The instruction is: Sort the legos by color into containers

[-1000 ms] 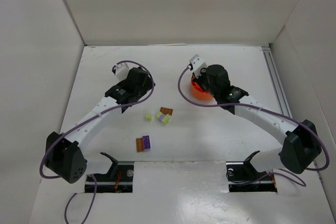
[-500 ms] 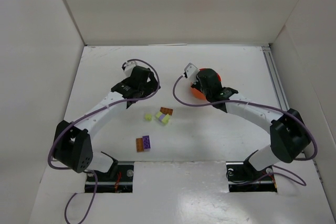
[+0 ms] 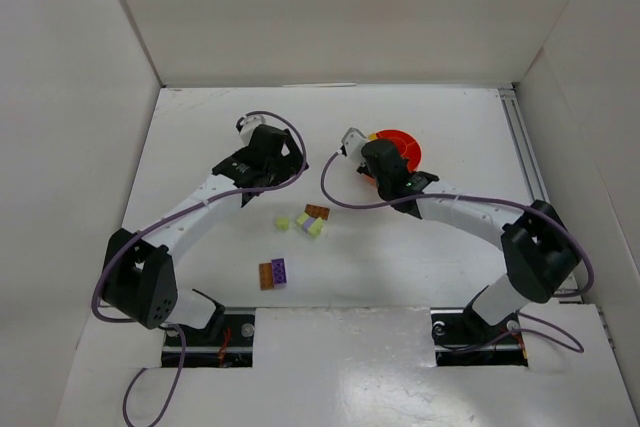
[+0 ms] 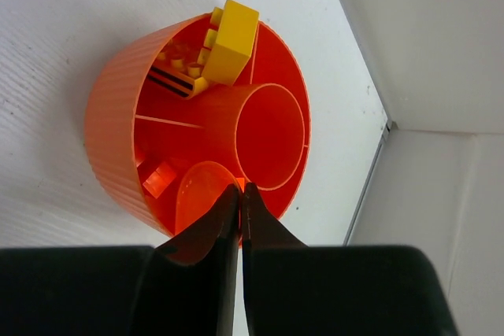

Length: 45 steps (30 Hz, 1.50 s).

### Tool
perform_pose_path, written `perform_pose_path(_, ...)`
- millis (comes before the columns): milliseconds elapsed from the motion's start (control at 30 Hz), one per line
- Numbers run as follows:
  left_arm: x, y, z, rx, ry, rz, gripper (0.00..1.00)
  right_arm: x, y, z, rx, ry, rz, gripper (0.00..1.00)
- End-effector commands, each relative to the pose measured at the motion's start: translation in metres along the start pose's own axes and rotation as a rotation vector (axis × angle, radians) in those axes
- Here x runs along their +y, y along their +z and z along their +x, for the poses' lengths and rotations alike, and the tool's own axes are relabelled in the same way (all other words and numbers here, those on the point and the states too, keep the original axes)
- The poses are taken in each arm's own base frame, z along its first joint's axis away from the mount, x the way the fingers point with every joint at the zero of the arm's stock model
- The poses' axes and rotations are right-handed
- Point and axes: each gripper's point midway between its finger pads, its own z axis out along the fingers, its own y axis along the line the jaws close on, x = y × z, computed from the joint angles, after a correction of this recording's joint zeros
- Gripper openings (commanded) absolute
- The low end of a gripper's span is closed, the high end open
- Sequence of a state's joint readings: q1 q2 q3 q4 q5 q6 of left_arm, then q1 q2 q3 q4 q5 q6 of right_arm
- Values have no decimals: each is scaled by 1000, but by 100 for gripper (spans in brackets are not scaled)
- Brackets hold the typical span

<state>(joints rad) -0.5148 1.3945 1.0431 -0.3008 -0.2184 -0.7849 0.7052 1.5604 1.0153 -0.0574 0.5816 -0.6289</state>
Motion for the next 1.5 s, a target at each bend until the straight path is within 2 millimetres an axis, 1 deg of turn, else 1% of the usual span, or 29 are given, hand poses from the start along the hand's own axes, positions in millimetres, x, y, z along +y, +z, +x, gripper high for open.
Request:
perform_pose_path(0, -2, 1, -5, -18, 6, 15, 100, -3, -4, -14, -6, -23, 57, 6)
perform_pose_path(33, -2, 1, -5, -18, 6, 15, 100, -2, -4, -12, 13, -44, 75, 6)
perform_pose_path(67, -3, -2, -7, -25, 4, 22, 100, 4, -3, -13, 17, -68, 78, 6)
perform_pose_path(100, 0, -1, -4, -19, 6, 16, 100, 4, -2, -10, 36, -85, 91, 6)
perform_pose_path(133, 0, -1, -4, -19, 6, 16, 100, 6, -4, -15, 33, -104, 97, 6)
perform_pose_path(167, 0, -1, -4, -19, 6, 16, 100, 1, -8, -13, 55, -107, 133, 5)
perform_pose_path(200, -2, -4, -6, -26, 3, 24, 100, 3, -9, -16, 59, -141, 142, 5)
perform_pose_path(233, 3, -2, -4, -26, 6, 10, 100, 0, -10, -15, 69, -150, 155, 5)
perform_pose_path(267, 3, -2, -4, -26, 6, 10, 100, 2, -11, -13, 86, -161, 171, 5)
perform_pose_path(300, 3, -2, -4, -26, 6, 10, 100, -2, -12, -16, 88, -165, 183, 5)
perform_pose_path(333, 2, -4, -6, -31, 3, 16, 100, 0, -14, -19, 81, -180, 178, 5)
perform_pose_path(433, 5, -3, -3, -26, 6, 10, 100, -5, -16, -16, 100, -199, 201, 5)
perform_pose_path(467, 5, -3, -3, -26, 6, 10, 100, -9, -17, -18, 102, -191, 216, 5)
perform_pose_path(633, 4, 0, -2, -25, 6, 9, 100, -15, -18, -25, 96, -216, 222, 5)
perform_pose_path(700, 5, 2, 0, -19, 9, 2, 100, -19, -19, -30, 86, -229, 231, 5)
perform_pose_path(833, 7, 3, -1, -16, 2, 3, 100, -15, -15, -32, 76, -284, 213, 5)
perform_pose_path(867, 7, 3, -1, -16, 2, 3, 100, -16, -15, -34, 68, -287, 220, 5)
perform_pose_path(900, 5, 2, 0, -7, 2, 11, 100, -12, -13, -31, 70, -319, 204, 5)
perform_pose_path(933, 11, 5, 1, -4, -2, -3, 100, -11, -13, -32, 63, -320, 197, 5)
perform_pose_path(967, 10, 4, 2, 3, -2, 3, 100, -5, -10, -31, 52, -345, 170, 5)
perform_pose_path(1000, 16, 6, 2, 4, -8, -11, 100, -7, -12, -36, 31, -330, 172, 5)
perform_pose_path(1067, 17, 7, -2, -6, -8, -10, 100, -5, -11, -33, 35, -357, 169, 5)
perform_pose_path(1100, 17, 7, -2, -6, -8, -10, 100, -5, -10, -36, 17, -349, 165, 5)
perform_pose_path(1133, 20, 8, 3, 8, -5, -11, 100, -5, -10, -36, 18, -364, 165, 5)
perform_pose_path(1267, 20, 8, 3, 8, -5, -11, 100, 4, -3, -32, 39, -413, 147, 6)
perform_pose_path(1300, 22, 9, 0, 4, -3, -17, 100, 4, 1, -28, 52, -424, 145, 6)
perform_pose_path(1333, 22, 9, 0, 4, -2, -17, 100, 3, 1, -29, 48, -418, 150, 6)
perform_pose_path(1433, 24, 11, 2, 10, 0, -24, 100, 4, 8, -21, 74, -424, 146, 6)
perform_pose_path(1467, 24, 11, 2, 10, 0, -24, 100, -1, 9, -18, 89, -430, 155, 8)
